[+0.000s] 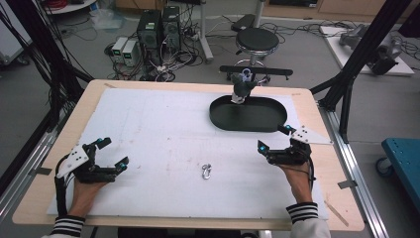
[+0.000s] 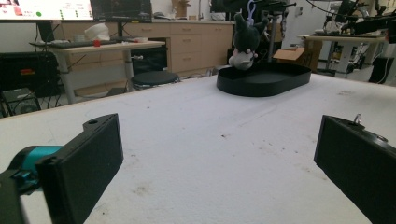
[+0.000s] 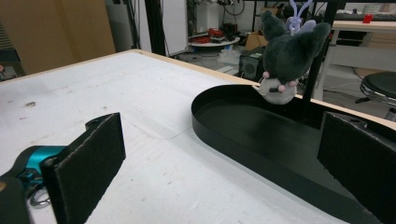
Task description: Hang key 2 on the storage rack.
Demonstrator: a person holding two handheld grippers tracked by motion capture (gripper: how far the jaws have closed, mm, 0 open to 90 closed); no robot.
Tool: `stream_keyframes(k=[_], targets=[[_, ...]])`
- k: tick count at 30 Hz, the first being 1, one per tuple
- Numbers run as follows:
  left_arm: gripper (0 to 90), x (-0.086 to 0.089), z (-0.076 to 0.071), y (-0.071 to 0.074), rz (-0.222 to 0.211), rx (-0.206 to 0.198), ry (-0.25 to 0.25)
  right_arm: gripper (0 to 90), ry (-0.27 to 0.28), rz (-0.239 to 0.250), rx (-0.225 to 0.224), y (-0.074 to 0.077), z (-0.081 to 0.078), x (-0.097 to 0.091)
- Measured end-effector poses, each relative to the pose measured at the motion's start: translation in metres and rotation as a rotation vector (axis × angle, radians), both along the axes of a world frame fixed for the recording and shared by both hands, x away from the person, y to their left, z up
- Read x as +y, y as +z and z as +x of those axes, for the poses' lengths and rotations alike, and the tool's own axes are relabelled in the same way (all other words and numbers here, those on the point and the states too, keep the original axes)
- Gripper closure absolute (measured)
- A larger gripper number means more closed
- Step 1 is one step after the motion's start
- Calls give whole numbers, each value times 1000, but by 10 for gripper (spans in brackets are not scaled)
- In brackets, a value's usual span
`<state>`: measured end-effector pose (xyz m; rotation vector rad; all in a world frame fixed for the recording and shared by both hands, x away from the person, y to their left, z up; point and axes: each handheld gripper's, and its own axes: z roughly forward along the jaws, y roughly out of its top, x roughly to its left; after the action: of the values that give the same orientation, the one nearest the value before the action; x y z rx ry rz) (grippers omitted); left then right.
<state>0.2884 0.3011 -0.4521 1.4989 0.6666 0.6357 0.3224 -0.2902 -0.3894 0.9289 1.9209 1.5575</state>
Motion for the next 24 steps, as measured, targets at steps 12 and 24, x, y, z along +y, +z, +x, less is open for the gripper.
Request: stream_keyframes(k=[12, 24], targets=[[17, 0, 1, 0, -10, 10, 25, 7, 66, -29, 2, 12, 4, 7], [17, 1, 0, 0, -10, -1, 16, 7, 256, -85, 37, 23, 14, 27]])
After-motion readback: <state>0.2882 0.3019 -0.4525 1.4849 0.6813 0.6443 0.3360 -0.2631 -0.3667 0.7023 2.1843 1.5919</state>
